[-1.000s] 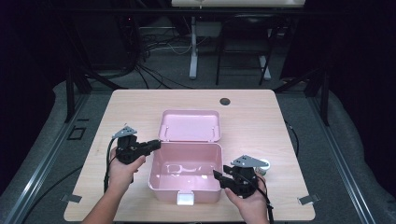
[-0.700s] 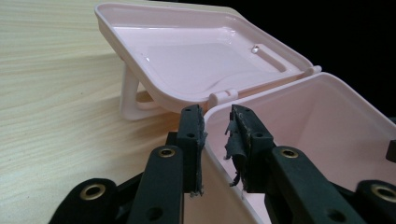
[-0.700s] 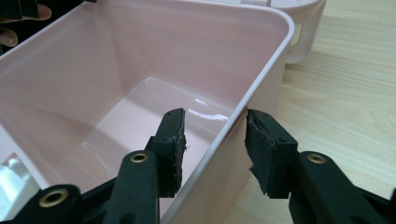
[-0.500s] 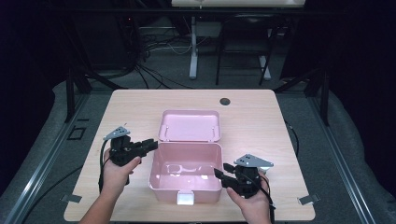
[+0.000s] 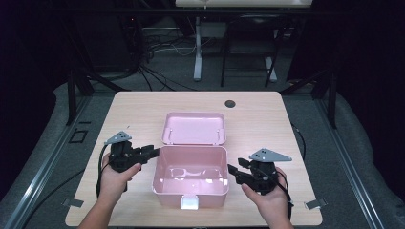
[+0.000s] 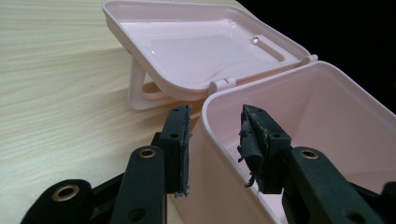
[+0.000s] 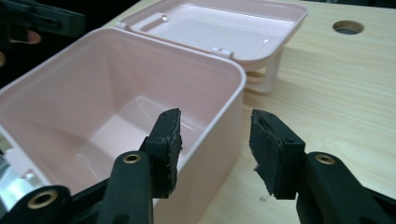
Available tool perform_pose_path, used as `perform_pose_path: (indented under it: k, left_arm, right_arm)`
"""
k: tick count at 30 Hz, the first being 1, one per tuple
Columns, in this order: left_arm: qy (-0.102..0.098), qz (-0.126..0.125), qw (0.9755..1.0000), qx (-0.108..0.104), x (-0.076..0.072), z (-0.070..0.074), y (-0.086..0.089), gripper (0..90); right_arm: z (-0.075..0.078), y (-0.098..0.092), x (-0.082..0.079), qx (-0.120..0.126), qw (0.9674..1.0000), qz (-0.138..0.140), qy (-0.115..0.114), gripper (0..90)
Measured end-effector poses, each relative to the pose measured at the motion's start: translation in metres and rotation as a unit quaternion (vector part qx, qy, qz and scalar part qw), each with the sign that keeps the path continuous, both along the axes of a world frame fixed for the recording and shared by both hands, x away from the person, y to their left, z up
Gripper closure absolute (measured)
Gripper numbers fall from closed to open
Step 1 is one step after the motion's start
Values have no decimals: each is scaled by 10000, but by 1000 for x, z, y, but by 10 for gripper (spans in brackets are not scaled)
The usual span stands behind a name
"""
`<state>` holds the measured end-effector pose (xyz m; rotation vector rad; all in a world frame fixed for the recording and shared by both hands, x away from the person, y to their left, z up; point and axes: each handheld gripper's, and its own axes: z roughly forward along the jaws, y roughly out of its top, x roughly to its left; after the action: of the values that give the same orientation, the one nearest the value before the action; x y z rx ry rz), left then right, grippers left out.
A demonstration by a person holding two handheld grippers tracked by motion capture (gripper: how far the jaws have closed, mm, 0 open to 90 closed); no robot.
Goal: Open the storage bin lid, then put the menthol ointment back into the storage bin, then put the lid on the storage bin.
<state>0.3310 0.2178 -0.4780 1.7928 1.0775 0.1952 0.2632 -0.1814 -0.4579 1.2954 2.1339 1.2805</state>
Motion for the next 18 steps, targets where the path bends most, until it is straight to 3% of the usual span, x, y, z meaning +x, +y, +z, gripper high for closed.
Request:
perform_pose_path:
  k: [4, 9, 18]
  left_arm:
    - [-48, 44, 10000, 5, -1, 1, 3, 607]
    - [-48, 69, 10000, 2, -1, 2, 5, 595]
    - [-44, 136, 9999, 19, -1, 1, 9, 564]
  right_arm:
    - [8, -6, 7, -80, 9999, 57, 46, 529]
    - [17, -15, 20, -364, 9992, 5, 135, 528]
    - [16, -29, 48, -715, 9955, -68, 615, 521]
